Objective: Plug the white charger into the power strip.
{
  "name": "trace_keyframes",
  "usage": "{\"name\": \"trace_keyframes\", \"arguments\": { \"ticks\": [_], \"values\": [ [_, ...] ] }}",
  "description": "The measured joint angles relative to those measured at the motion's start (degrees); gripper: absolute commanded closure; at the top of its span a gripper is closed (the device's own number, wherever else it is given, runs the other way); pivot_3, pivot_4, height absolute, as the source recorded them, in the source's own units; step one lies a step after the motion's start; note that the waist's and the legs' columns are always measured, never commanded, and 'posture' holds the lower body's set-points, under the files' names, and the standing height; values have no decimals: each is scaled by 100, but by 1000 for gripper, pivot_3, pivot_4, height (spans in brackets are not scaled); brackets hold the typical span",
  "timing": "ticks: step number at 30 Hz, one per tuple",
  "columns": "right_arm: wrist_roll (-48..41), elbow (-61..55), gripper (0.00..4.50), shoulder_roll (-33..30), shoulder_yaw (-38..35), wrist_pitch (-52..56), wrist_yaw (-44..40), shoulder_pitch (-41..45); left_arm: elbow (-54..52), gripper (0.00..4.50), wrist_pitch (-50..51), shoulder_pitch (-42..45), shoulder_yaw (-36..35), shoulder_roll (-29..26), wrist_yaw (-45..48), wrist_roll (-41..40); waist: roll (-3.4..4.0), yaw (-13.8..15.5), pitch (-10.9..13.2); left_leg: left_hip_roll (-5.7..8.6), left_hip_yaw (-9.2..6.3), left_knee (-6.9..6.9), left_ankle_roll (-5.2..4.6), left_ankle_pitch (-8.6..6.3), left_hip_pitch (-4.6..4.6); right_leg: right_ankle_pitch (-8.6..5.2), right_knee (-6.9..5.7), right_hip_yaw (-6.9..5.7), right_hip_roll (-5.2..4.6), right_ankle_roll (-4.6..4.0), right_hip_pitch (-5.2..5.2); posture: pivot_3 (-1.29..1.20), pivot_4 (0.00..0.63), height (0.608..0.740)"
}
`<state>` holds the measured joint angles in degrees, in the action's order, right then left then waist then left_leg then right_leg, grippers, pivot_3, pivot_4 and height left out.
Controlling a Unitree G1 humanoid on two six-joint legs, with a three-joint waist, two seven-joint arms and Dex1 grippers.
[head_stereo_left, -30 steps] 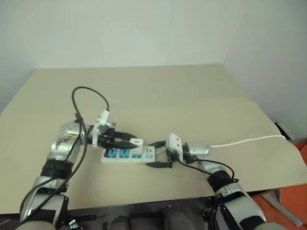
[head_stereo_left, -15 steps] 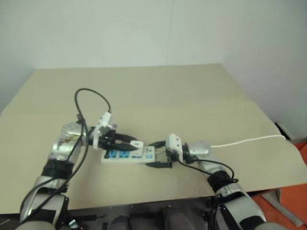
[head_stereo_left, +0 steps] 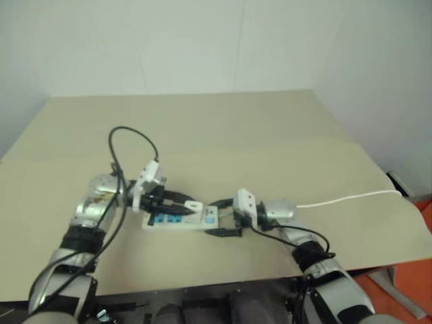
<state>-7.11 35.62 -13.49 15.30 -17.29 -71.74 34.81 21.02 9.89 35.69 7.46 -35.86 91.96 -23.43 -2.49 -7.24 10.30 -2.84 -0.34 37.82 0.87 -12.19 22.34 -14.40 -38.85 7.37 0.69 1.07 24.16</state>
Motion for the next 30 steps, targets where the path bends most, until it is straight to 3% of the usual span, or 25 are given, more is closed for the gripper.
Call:
{"name": "trace_keyframes", "arguments": {
  "ticks": [26,30],
  "values": [
    [120,-2,1086,45,8,-20,90,-25,97,3514,-1510,-702,-262,100,-171,53,4,-11,-24,-2,3,-7,0,0,-28,-1,-1,5,2,-2,-20,0,150,740],
    [142,-2,1086,63,11,-69,101,-31,341,2287,-1493,-786,-133,49,-202,359,12,-27,-30,-1,8,-7,0,0,-27,-1,-3,14,5,-2,-12,0,150,740]
  ]
}}
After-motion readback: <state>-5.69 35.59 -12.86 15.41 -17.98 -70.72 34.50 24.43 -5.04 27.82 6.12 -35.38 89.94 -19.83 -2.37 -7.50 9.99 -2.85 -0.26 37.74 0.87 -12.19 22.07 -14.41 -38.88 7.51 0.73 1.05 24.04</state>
